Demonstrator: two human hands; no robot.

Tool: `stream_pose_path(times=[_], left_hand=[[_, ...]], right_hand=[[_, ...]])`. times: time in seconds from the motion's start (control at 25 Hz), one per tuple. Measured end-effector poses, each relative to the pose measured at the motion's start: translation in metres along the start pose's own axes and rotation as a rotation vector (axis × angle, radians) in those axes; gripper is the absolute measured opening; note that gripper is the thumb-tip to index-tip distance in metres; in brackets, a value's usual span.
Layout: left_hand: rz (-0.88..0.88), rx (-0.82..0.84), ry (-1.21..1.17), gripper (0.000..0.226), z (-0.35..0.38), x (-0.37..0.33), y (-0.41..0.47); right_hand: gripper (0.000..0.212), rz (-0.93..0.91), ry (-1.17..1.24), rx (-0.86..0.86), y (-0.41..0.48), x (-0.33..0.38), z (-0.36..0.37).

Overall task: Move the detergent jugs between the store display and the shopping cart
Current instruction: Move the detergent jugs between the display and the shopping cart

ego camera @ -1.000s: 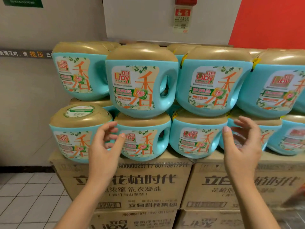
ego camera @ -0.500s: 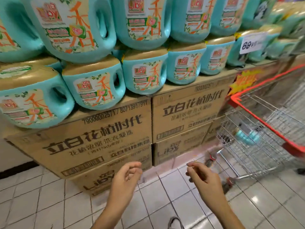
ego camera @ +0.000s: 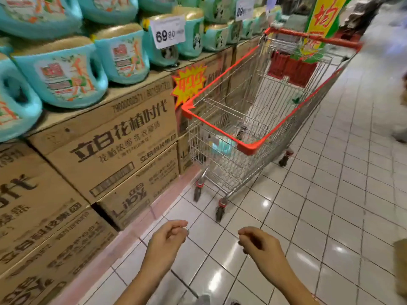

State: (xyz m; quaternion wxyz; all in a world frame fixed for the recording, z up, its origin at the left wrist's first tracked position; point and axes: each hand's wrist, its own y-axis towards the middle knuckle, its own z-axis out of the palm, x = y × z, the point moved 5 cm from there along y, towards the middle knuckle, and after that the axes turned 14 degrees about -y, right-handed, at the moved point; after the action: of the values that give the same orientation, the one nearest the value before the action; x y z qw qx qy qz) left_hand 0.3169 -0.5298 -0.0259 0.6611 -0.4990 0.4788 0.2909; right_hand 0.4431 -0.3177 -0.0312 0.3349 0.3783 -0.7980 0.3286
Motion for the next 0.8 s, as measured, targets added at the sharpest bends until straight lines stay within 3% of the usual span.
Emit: stream_pose_path(times=[0.32, 0.64, 0.8], left_hand=[[0.065, 0.105, -0.057, 0.018, 0.181, -0.043, 0.068], [0.223, 0.132, -0.120, 0.020, 0.274, -0.117, 0.192], [0.203, 0.108, -0.172, 0.017, 0.319, -0.155, 0.276]], right_hand=[[0.018, -0.025, 0.022, -0.117, 0.075, -0.030, -0.154], [0.017, -0.115, 0.025, -0.160, 0.222, -0.009, -0.240], [0.011, -0.144, 0.002, -0.214, 0.317, 0.012, -0.292]])
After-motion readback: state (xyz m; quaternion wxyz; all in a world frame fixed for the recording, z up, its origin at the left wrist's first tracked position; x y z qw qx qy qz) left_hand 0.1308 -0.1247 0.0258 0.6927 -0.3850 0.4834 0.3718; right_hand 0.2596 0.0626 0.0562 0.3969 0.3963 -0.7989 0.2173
